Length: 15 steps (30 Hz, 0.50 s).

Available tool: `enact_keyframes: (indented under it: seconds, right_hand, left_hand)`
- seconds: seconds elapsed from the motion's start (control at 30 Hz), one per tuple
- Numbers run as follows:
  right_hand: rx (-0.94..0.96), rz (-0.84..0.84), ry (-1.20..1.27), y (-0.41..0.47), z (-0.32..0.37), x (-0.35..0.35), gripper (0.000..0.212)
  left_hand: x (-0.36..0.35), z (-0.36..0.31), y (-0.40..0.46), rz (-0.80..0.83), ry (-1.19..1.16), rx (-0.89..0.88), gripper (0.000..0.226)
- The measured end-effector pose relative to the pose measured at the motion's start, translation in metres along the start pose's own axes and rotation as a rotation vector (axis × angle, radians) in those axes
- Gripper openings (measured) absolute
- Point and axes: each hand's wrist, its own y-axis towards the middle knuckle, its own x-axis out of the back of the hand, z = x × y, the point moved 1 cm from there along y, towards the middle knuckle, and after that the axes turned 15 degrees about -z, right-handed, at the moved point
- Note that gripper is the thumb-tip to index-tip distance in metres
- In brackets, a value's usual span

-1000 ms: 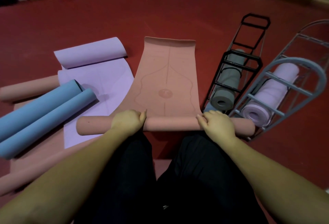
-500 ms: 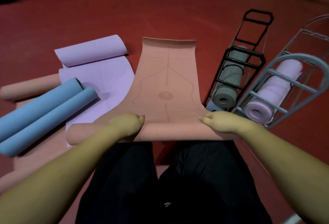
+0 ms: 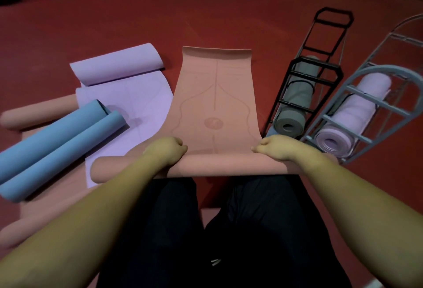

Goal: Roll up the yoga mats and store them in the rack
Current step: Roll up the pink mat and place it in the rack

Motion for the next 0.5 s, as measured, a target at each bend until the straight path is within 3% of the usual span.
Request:
enact_keyframes:
  seconds: [0.13,0.27,0.4,0.5]
  right_hand:
    - [-0.023,0.177,-0.119,0.008,0.007,0.009,0.054]
    - [-0.065,0.196,-0.191,0.021,0.005,0.006,0.068]
    - [-0.053,0.155,-0.195,0.028,0.008,0.003,0.065]
    - [0.032,-0.05,-0.164,0.022,0.011,-0.002,0.045]
  left_hand:
    - [0.0,-0.008,-0.018,-0.369,0.026,-0.049,0.044]
    - [-0.015,0.004,-0.049,-0.56,0.02,-0.153,0.051]
    - [-0.034,0.011,-0.063,-0.556,0.057,-0.242,0.047]
    - [-0.035,0.013,-0.053,-0.53,0.111,-0.231,0.05]
